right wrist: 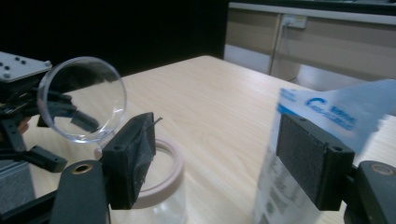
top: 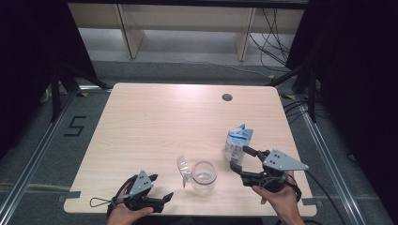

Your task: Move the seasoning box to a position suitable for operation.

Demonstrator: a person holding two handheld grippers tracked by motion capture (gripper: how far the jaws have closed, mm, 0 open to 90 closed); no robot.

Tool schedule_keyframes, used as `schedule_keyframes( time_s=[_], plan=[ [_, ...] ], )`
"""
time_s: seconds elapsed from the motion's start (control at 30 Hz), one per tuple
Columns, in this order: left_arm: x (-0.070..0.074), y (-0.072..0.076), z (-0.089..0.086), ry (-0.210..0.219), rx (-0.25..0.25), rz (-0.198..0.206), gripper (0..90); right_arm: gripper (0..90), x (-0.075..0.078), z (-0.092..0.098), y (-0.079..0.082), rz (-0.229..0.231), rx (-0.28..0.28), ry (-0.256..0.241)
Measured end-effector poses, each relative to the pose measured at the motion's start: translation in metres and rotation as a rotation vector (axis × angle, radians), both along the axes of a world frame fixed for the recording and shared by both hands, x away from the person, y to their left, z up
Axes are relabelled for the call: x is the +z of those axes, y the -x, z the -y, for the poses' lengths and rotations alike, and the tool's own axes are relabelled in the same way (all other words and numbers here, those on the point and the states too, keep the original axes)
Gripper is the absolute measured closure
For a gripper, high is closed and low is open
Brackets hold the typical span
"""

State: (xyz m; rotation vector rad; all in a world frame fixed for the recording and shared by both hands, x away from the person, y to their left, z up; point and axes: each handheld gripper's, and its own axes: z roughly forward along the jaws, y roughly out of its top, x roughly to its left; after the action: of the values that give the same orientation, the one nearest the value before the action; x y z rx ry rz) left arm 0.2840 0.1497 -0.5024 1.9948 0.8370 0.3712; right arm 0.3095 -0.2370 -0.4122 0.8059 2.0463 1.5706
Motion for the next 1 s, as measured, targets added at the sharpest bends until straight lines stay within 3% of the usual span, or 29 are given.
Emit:
schedule_keyframes(
  time_s=[0.03,0.07,0.1,0.13,0.17,0.37,0.4,0.43,0.47,0.63,0.8,0.87,0.9,1.0],
  plan=[
    [0.000,0.000,0.001,0.008,0.001,-0.010,15.0,28.6,0.000,0.003,0.000,-0.022,-0.003,-0.008],
    [-0.001,0.000,0.001,0.011,0.001,-0.014,15.1,27.9,-0.001,0.006,-0.002,-0.005,-0.006,-0.004],
    [0.000,0.000,0.001,0.011,0.000,-0.013,15.0,27.6,-0.001,0.008,0.000,-0.034,-0.015,-0.023],
    [0.000,0.000,0.001,0.011,-0.001,-0.012,15.1,26.7,-0.002,0.011,-0.002,-0.014,-0.029,-0.016],
    [-0.001,0.000,0.001,0.018,-0.002,-0.010,15.1,25.8,-0.002,0.013,-0.001,-0.044,-0.048,-0.017],
    [0.000,0.000,0.001,0.013,-0.003,-0.012,15.1,21.9,-0.010,0.028,-0.011,-0.012,-0.075,-0.017],
    [0.000,0.000,0.001,0.015,-0.002,-0.013,15.1,21.6,-0.012,0.029,-0.012,-0.035,-0.090,-0.025],
    [0.000,0.000,0.001,0.015,-0.003,-0.013,15.0,20.8,-0.014,0.031,-0.015,-0.006,-0.101,-0.013],
    [0.000,0.000,0.001,0.017,-0.002,-0.013,15.1,20.0,-0.016,0.030,-0.015,-0.023,-0.111,-0.035],
    [0.000,0.000,0.001,0.017,0.001,-0.013,15.1,18.5,-0.028,0.032,-0.024,-0.049,-0.132,-0.033],
    [0.001,-0.001,0.001,0.011,-0.011,-0.001,15.1,17.8,-0.036,0.034,-0.032,-0.053,-0.151,0.009],
    [0.001,-0.001,0.001,0.012,-0.011,-0.002,15.1,17.8,-0.038,0.033,-0.034,-0.052,-0.149,0.005],
    [0.000,-0.001,0.002,0.024,-0.007,-0.001,15.1,17.8,-0.038,0.032,-0.033,-0.074,-0.162,0.000],
    [0.000,-0.001,0.002,0.036,-0.007,-0.004,15.1,17.6,-0.041,0.033,-0.038,-0.053,-0.159,0.013]
  ],
)
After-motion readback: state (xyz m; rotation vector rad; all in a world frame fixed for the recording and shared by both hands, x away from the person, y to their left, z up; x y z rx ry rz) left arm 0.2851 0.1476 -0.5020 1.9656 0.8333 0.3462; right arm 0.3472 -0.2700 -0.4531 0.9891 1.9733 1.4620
